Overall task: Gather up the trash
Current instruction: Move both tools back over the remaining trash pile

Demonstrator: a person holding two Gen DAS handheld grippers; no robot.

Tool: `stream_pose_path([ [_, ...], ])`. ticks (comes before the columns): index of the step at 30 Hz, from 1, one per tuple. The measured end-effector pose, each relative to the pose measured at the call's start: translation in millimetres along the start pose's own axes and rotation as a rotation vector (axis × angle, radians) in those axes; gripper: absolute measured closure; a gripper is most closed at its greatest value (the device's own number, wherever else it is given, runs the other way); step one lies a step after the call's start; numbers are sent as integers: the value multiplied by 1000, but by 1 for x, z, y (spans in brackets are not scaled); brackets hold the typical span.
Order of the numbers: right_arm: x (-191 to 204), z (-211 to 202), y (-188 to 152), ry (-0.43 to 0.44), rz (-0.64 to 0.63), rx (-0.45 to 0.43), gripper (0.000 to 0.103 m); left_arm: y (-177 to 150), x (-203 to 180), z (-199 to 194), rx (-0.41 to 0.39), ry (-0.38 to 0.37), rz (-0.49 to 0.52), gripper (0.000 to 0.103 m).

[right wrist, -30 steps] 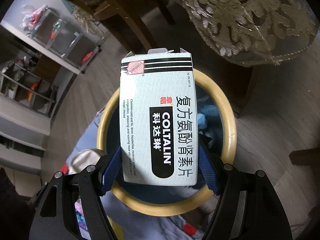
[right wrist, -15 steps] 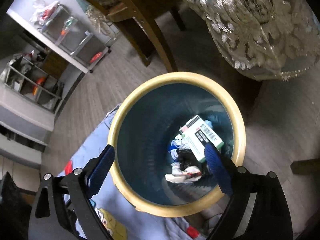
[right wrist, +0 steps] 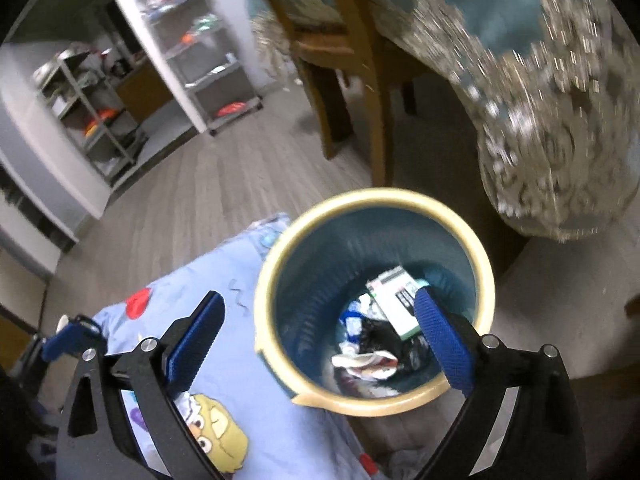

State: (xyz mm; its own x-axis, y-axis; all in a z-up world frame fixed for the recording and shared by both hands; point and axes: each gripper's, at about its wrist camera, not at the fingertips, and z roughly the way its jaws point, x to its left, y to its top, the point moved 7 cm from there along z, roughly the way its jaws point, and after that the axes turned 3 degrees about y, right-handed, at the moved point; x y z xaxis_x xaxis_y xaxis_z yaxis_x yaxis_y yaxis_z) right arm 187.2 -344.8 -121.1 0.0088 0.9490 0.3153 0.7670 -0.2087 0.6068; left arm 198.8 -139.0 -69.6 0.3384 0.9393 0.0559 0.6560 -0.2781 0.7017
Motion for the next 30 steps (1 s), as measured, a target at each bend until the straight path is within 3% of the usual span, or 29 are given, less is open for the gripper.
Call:
stream_pose_path([
  [7,63,-30,-12,80,-118,-69,6,-22,48,-46,-17,73,-68,9],
  [17,117,-43,-49,163,-175,-62,6,-75,108,-96,-10,175,-128,8],
  [22,138,-39,-72,190,-192,-18,6,-103,130,-109,1,195,-185,8],
  [30,161,-27,-105,202,-211,60,6,-120,156,-118,-5,207,-261,7],
])
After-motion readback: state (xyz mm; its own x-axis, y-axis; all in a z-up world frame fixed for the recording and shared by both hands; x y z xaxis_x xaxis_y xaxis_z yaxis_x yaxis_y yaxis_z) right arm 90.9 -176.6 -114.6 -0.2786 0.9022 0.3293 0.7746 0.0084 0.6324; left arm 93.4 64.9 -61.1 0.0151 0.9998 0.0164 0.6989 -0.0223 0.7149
